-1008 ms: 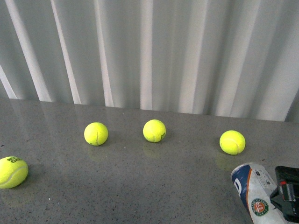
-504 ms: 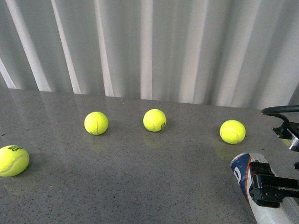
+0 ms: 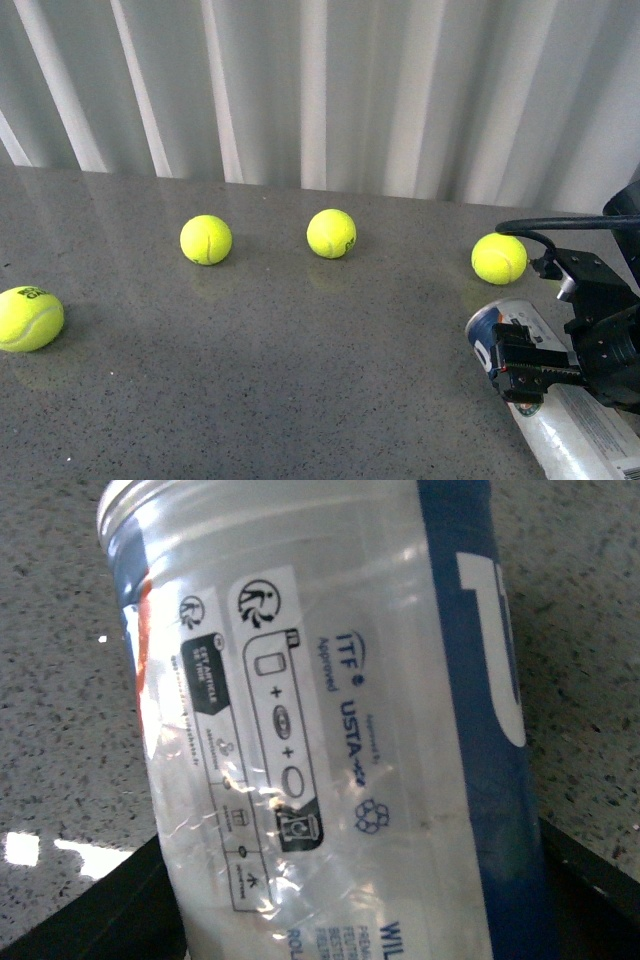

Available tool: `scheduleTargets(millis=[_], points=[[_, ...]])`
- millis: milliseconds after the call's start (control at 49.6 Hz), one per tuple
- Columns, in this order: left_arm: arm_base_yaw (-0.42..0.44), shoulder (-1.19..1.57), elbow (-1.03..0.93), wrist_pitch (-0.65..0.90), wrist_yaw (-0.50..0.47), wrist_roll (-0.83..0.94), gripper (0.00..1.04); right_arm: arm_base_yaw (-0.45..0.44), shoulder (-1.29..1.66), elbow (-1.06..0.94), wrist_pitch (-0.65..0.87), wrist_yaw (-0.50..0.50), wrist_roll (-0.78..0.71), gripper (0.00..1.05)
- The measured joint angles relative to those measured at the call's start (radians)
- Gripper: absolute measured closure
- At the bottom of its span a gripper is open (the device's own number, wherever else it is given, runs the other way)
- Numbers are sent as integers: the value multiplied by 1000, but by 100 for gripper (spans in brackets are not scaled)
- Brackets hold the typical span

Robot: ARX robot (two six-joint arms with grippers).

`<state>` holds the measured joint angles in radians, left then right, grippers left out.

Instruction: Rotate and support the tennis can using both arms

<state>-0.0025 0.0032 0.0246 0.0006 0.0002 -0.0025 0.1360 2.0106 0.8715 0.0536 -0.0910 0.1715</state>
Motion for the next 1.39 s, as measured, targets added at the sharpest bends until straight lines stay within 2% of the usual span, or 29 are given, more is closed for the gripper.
scheduleTargets(millis=[101,222,302,403,484,544,726,988,1210,1391], points=[[0,0,0,0,0,0,7,20,-13,-2,16,-9,-64,33],[0,0,0,0,0,0,7,71,-87,-30,109,-24,-251,49],[0,0,0,0,0,0,7,120,-168,-37,168,-35,-451,61],[0,0,0,0,0,0,7,185,-213,-16,209,-60,-782,73],[0,0,0,0,0,0,7,225,-185,24,183,-119,-998,79],[0,0,0,0,0,0,7,259,-133,71,153,-121,-1143,83],[0,0,0,0,0,0,7,293,9,175,143,-101,-1313,88],[0,0,0,0,0,0,7,315,196,312,146,-84,-1371,93],[0,0,0,0,0,0,7,343,272,338,239,-80,-1360,93],[0,0,0,0,0,0,7,354,290,332,281,-100,-1283,58]])
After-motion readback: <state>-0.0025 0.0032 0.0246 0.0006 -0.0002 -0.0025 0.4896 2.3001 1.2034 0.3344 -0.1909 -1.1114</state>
